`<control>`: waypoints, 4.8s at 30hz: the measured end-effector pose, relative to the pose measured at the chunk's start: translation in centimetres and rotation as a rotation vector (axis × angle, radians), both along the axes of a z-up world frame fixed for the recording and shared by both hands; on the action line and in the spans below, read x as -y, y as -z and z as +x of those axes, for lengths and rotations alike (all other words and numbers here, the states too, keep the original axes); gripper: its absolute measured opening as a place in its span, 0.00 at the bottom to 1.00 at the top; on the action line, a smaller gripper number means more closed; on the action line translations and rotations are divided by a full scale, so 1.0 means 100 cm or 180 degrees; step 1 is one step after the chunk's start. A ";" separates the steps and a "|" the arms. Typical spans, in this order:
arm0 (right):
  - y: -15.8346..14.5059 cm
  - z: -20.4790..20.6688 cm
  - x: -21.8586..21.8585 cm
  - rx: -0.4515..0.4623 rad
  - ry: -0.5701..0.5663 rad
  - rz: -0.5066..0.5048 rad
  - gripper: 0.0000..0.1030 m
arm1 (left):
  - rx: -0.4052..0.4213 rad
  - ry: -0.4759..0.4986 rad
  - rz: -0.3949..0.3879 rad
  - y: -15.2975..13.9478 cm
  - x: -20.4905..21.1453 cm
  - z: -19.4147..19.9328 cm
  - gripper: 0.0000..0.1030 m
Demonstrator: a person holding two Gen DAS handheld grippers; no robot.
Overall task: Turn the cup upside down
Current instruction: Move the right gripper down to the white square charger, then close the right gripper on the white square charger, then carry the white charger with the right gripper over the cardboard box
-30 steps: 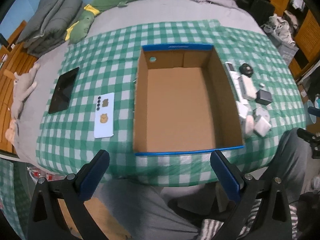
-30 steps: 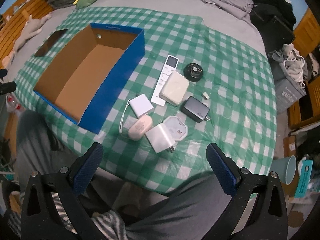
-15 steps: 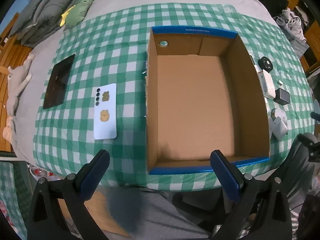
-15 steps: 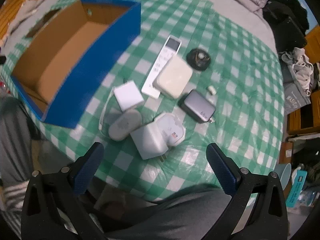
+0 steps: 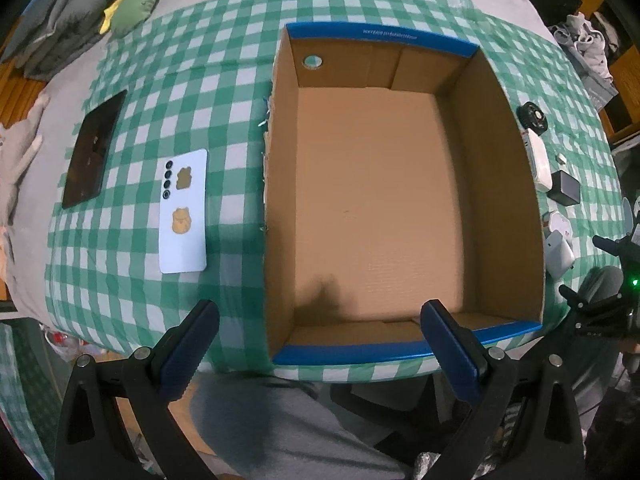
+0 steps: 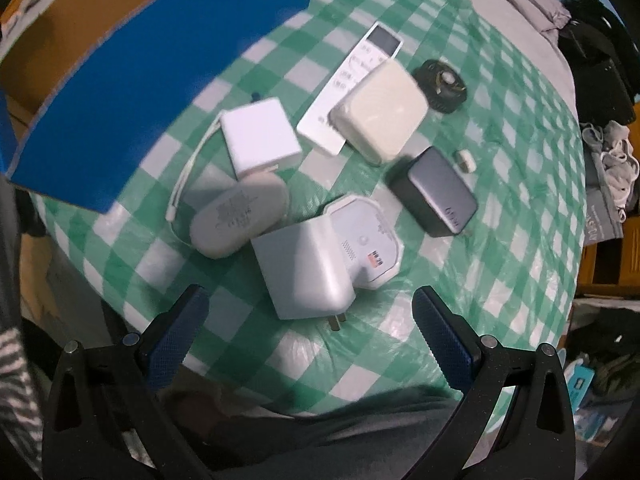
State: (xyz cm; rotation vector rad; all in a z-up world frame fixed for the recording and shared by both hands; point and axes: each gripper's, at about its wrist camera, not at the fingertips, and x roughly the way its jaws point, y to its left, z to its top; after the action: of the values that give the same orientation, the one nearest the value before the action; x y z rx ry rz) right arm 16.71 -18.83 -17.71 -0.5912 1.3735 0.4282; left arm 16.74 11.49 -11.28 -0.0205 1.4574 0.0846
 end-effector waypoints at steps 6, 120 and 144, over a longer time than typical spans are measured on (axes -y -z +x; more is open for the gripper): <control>0.021 -0.001 -0.003 -0.0005 -0.0083 -0.0137 0.96 | -0.0272 -0.0147 -0.0123 0.018 -0.011 0.002 0.48; -0.040 0.051 -0.174 -0.0541 0.0139 0.0991 0.50 | -0.0493 -0.0213 -0.0055 0.042 -0.025 -0.002 0.07; 0.025 0.044 -0.209 -0.0768 0.0265 0.0718 0.55 | -0.0505 -0.0206 -0.0081 0.049 -0.028 -0.002 0.07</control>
State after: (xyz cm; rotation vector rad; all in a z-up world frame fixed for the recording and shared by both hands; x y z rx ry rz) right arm 21.07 2.09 -20.22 -0.3024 1.5478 0.5923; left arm 16.58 14.26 -16.19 -0.0833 1.6167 0.1227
